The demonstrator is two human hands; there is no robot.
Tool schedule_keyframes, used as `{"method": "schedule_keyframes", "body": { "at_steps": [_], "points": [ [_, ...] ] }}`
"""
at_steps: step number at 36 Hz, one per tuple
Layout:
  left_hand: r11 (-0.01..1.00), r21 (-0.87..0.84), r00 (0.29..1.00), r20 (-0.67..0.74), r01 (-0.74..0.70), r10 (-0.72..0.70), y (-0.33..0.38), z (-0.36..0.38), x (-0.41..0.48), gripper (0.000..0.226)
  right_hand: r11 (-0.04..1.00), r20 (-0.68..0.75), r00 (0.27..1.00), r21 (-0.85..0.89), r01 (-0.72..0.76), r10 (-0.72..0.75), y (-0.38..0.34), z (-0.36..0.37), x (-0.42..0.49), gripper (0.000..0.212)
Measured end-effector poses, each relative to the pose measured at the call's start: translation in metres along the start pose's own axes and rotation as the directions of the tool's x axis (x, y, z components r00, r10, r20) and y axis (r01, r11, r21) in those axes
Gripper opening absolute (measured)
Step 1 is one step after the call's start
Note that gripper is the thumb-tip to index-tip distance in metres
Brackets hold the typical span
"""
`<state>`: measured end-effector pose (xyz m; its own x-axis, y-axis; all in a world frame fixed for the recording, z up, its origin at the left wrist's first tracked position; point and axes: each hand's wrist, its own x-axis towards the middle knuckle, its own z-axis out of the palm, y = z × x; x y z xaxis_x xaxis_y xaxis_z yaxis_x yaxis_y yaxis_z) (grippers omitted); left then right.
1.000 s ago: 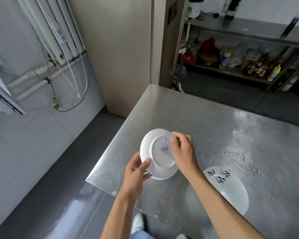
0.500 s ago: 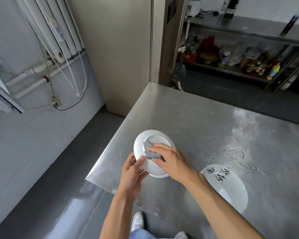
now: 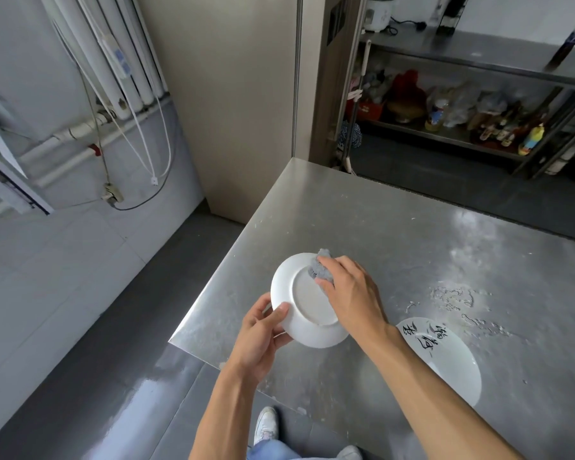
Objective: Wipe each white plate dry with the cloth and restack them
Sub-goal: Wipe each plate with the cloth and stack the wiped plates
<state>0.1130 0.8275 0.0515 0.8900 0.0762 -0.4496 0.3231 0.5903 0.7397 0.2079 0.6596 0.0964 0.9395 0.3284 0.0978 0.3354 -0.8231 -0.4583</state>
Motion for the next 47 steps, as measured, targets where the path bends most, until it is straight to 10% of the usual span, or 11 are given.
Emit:
{"method": "schedule_keyframes", "body": {
  "at_steps": [20, 33, 47],
  "points": [
    [0.99, -0.1, 0.989, -0.123, -0.097, 0.084, 0.006, -0.011, 0.005, 0.026, 0.949, 0.173, 0.94, 0.169, 0.266, -0.295, -0.02, 0.014, -0.009, 0.031],
    [0.997, 0.056, 0.997, -0.046, -0.059, 0.061, 0.009, 0.0, 0.005, 0.028, 0.998, -0.001, 1.0, 0.063, 0.0, 0.0, -0.006, 0.004, 0.005, 0.026],
    [0.993, -0.009, 0.984, -0.133, -0.119, 0.116, 0.01, 0.018, 0.013, 0.02, 0.929, -0.042, 0.959, 0.24, 0.282, -0.28, -0.027, 0.01, 0.001, 0.03]
  ]
}}
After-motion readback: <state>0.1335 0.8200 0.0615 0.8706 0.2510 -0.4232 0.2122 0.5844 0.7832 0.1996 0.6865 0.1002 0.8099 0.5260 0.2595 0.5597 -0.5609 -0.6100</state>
